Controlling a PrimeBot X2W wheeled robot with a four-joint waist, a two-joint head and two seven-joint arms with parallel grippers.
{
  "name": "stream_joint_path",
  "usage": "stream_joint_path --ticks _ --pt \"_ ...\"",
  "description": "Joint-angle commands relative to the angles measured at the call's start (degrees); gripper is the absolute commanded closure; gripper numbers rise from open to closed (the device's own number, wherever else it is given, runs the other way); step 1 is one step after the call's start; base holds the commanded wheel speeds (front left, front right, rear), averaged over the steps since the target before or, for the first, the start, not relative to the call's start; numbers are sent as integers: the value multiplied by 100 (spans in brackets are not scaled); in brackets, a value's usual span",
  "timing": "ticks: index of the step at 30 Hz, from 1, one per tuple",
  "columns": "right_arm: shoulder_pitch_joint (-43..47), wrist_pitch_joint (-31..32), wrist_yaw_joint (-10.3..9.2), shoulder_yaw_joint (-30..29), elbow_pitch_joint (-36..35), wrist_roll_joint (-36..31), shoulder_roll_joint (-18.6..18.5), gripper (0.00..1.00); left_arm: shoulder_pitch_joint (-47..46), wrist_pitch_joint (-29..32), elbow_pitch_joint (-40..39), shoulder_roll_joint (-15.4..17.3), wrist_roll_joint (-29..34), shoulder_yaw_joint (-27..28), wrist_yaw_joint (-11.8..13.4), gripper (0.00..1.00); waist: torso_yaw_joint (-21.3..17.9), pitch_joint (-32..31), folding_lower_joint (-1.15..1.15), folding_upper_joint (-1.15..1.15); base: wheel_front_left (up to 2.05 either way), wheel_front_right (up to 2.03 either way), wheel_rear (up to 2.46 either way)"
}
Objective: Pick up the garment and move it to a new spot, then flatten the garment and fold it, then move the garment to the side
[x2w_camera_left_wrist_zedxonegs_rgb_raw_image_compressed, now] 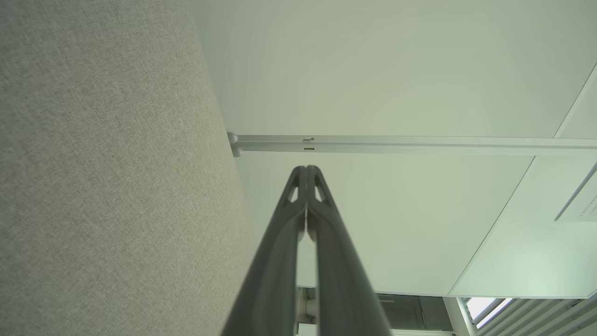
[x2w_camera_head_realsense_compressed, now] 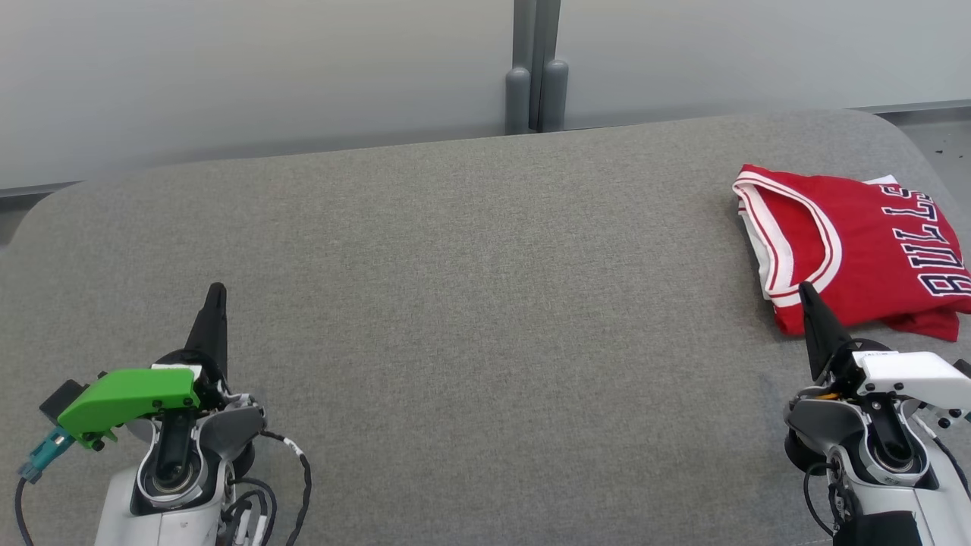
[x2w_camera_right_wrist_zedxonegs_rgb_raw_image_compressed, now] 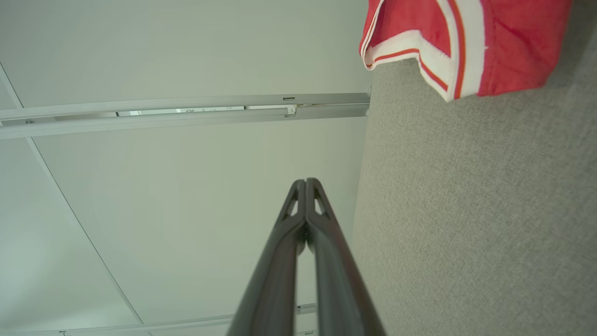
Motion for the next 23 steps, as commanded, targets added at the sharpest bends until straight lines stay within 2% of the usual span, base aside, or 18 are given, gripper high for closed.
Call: stream_joint_path --ticks 1,23 --pt "-34 10 4 -7 14 21 -30 100 -71 14 17 1 -1 12 -46 100 0 0 0 0 0 0 0" --pt "-33 10 4 -6 14 21 -30 100 -71 14 17 1 -1 12 -36 100 0 0 0 0 0 0 0"
